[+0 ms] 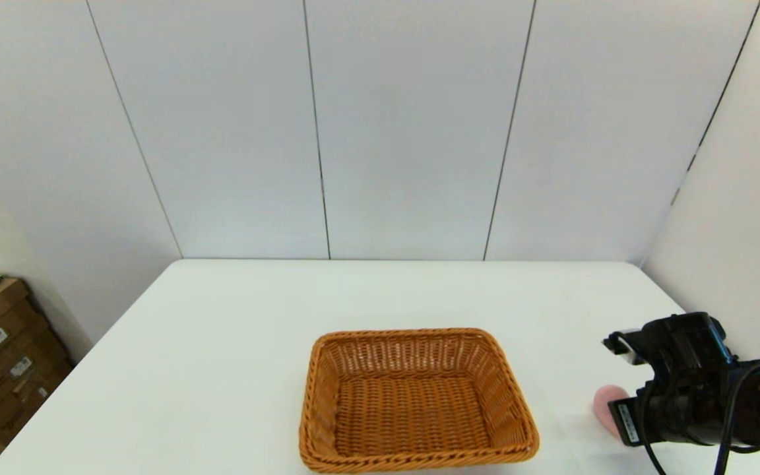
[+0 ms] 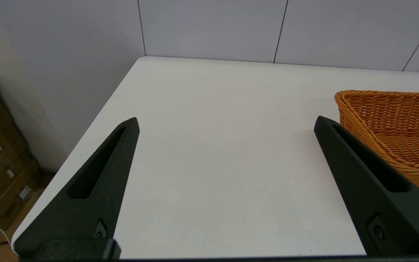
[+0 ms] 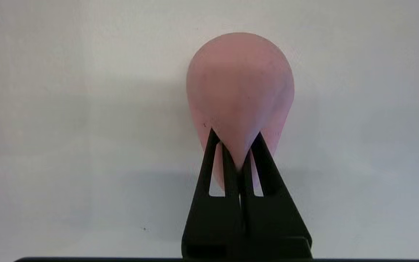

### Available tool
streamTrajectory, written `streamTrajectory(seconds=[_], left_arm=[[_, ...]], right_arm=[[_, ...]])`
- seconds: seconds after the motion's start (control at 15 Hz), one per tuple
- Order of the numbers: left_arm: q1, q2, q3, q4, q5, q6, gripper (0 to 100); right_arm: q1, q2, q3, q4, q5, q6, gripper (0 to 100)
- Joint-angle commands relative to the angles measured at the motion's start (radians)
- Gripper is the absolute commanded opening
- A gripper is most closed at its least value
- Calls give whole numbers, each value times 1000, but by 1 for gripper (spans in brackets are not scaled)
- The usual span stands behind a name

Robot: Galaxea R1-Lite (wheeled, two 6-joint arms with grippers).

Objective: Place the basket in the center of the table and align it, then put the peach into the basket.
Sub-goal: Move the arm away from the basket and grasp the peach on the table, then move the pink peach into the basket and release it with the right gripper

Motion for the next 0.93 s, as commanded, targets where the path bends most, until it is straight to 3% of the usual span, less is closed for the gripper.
streamTrajectory(seconds=[0.07,0.27,0.33,0.47,0.67,0.93], left_arm=[[0,0,0,0,1,-1,100],[0,0,0,0,1,-1,100],[0,0,0,0,1,-1,100],[0,0,0,0,1,-1,100],[0,0,0,0,1,-1,100],[0,0,0,0,1,0,100]], right_arm=[[-2,25,65,-210,-1,-2,0],[33,-27,91,-485,4,4,0],[75,-58,85,-532,-1,18,0],[191,-149,42,-528,-1,24,0],[354,-181,-89,-469,-65,24,0],[591,-178,-153,-385,-76,24,0]])
